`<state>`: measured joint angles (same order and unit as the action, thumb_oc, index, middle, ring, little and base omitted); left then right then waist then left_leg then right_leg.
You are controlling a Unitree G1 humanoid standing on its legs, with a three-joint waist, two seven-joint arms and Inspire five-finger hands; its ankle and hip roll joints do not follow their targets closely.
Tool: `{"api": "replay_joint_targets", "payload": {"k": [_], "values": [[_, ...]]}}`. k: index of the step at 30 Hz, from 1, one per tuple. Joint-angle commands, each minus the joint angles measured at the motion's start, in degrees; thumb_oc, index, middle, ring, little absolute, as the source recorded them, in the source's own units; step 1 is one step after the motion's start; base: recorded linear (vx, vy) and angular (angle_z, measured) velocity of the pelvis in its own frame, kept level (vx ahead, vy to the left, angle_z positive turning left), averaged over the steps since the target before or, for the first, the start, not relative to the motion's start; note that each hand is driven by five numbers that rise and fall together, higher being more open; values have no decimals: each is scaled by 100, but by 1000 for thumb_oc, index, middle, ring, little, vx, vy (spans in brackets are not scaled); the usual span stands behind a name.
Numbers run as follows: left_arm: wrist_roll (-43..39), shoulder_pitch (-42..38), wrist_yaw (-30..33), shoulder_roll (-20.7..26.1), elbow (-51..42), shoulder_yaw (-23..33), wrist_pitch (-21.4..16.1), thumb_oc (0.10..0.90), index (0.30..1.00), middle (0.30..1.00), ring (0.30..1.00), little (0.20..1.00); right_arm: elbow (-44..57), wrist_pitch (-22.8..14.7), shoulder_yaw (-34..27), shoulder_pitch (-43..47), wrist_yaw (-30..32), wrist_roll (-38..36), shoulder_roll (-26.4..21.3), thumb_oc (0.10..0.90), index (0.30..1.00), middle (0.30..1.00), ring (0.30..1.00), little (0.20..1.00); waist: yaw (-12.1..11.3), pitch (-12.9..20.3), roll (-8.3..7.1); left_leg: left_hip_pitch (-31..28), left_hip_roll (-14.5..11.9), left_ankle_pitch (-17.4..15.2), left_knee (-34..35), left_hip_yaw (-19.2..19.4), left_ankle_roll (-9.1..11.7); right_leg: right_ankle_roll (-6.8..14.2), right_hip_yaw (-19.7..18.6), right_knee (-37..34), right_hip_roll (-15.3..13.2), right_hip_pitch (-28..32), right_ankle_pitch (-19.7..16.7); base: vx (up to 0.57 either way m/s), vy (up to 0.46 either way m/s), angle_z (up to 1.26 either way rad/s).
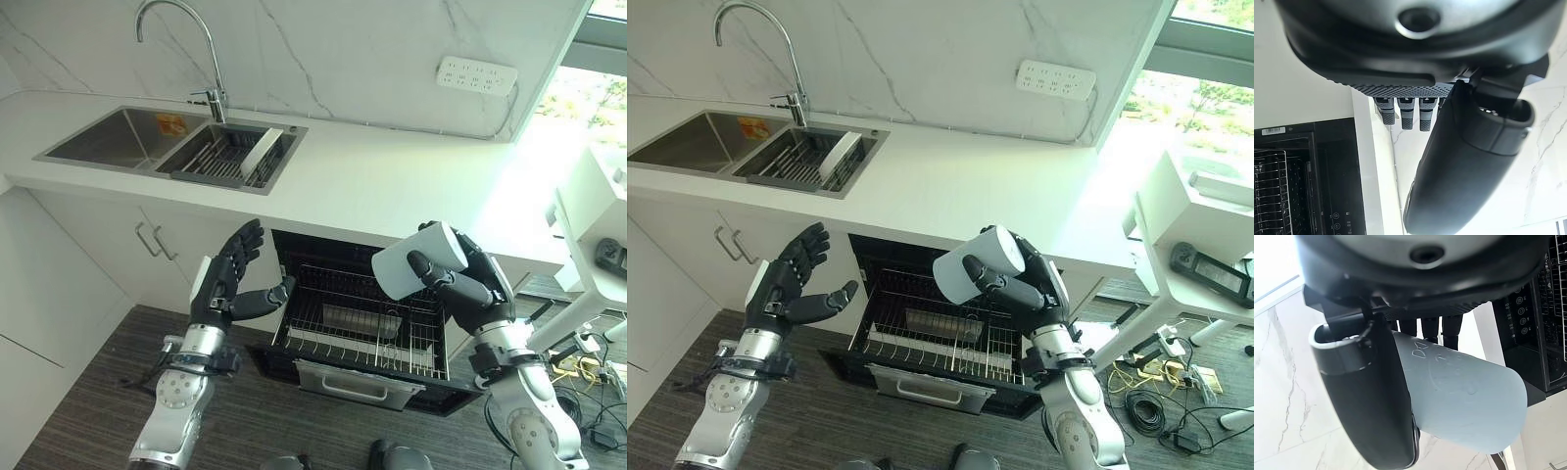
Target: Place the dishes in the dishwasher.
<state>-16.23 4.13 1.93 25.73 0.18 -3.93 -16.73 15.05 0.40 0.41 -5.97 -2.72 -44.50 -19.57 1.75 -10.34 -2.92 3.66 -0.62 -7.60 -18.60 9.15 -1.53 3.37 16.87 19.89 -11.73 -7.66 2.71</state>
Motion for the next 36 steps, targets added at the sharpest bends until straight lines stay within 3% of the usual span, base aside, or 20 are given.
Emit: {"api": "replay_joint_targets", "payload": {"k": [1, 5, 9, 14, 18, 26, 36], "values": [[249, -277, 165, 130, -315, 350, -723, 800, 900, 900, 900, 900, 421, -805, -371, 497, -153, -161, 48, 400, 300, 300, 300, 300, 27, 253, 0, -691, -54, -1245, 141, -256, -11, 742, 45, -270, -229, -167, -260, 0, 0, 0], [385, -274, -135, 200, -248, 417, -628, 800, 900, 900, 900, 900, 419, -811, -486, 491, -142, -184, 22, 400, 300, 300, 300, 300, 57, 261, 18, -695, -62, -1247, 141, -241, 0, 740, 36, -270, -225, -180, -262, 4, 5, -2], [520, -324, -847, 387, -248, 304, -333, 800, 900, 900, 900, 900, 446, -749, -560, 483, -160, -244, -28, 400, 300, 300, 300, 300, 105, 266, 77, -690, -70, -1243, 141, -219, 1, 749, 13, -270, -223, -204, -277, -1, 6, -2], [848, -412, -1913, 776, -310, -71, 227, 800, 900, 900, 900, 900, 422, -668, -561, 486, -212, -295, -107, 400, 300, 300, 300, 300, 184, 262, 172, -694, -79, -1237, 141, -156, -2, 769, -13, -270, -211, -228, -301, -5, 28, -5], [1456, -765, -2567, 1249, -337, -745, 649, 800, 900, 900, 900, 900, 344, -681, -477, 567, -203, -364, -263, 400, 300, 300, 300, 300, 328, 267, 240, -702, -80, -1237, 141, -61, -20, 799, -85, -270, -176, -259, -321, 5, 33, -11], [1850, -1359, -2992, 1290, -165, -1393, 1430, 800, 900, 900, 900, 900, 237, -751, -353, 707, -179, -317, -304, 400, 300, 300, 300, 300, 461, 283, 252, -727, -73, -1268, 141, 33, -56, 809, -185, -270, -109, -266, -298, 0, 2, -5], [2931, -1739, -2532, 1170, 735, -1984, 1422, 800, 900, 900, 900, 900, 198, -686, -293, 764, -215, -318, -341, 400, 300, 300, 300, 300, 621, 342, 252, -768, -73, -1315, 141, 154, -89, 823, -325, -270, -28, -303, -307, 6, -2, -5]]}}
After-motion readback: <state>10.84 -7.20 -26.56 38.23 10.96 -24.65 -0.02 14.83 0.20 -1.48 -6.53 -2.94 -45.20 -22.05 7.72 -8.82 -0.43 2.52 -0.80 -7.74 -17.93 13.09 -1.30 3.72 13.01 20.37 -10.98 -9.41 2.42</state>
